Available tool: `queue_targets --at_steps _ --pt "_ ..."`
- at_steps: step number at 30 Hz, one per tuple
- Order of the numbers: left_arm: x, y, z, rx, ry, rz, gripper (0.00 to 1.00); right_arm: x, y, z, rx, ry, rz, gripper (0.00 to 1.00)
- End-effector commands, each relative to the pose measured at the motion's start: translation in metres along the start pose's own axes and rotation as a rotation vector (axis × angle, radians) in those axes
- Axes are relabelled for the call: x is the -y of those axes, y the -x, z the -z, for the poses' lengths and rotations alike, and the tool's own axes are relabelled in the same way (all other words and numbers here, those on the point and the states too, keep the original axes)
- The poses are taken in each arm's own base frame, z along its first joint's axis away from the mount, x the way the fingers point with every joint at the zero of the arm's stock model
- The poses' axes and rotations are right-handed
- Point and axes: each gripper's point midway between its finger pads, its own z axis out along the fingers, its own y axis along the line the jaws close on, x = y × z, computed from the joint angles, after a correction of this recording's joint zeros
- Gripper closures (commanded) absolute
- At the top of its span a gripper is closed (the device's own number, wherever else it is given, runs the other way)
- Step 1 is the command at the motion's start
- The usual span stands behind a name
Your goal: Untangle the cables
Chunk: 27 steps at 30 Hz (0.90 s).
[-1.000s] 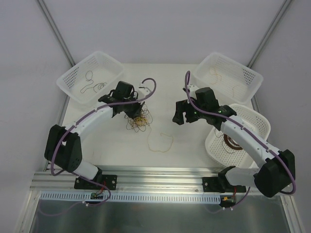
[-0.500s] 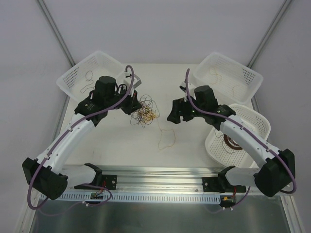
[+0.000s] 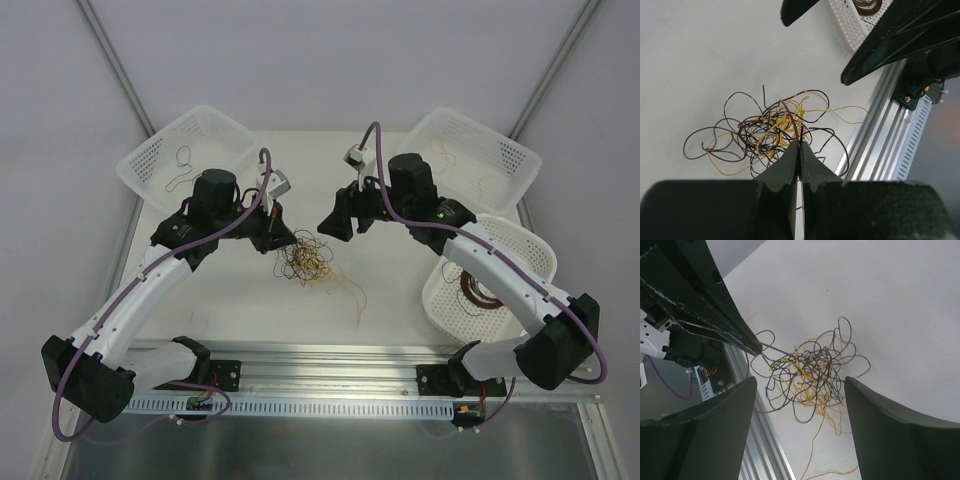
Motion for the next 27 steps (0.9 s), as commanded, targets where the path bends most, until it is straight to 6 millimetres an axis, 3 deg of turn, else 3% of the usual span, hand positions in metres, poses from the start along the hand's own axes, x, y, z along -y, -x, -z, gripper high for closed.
queue_targets --at_steps 1,10,16,19,22,26,27 --pt "0.02 0.005 0.008 0.031 -0.092 -0.027 1.0 -0.019 0.018 -0.011 0.026 0.125 0.107 0.26" --pt "0.023 0.01 0.009 0.041 -0.106 -0.036 1.0 -0.029 -0.009 -0.038 -0.073 0.236 0.104 0.29" --pt "0.026 0.01 0.011 0.045 -0.118 -0.045 1.0 -0.024 -0.019 -0.052 -0.098 0.244 0.091 0.39" --pt "0.026 0.008 0.012 0.045 -0.115 -0.045 1.0 -0.021 -0.021 -0.057 -0.099 0.241 0.088 0.5" --pt "0.026 0.007 0.013 0.046 -0.109 -0.046 1.0 -0.021 -0.022 -0.057 -0.101 0.241 0.088 0.68" --pt "0.02 0.002 0.013 0.041 -0.074 -0.037 1.0 -0.022 -0.016 -0.051 -0.089 0.226 0.102 0.99" --pt "0.01 0.0 0.012 0.037 -0.018 -0.031 1.0 -0.022 -0.013 -0.049 -0.087 0.219 0.11 0.99"
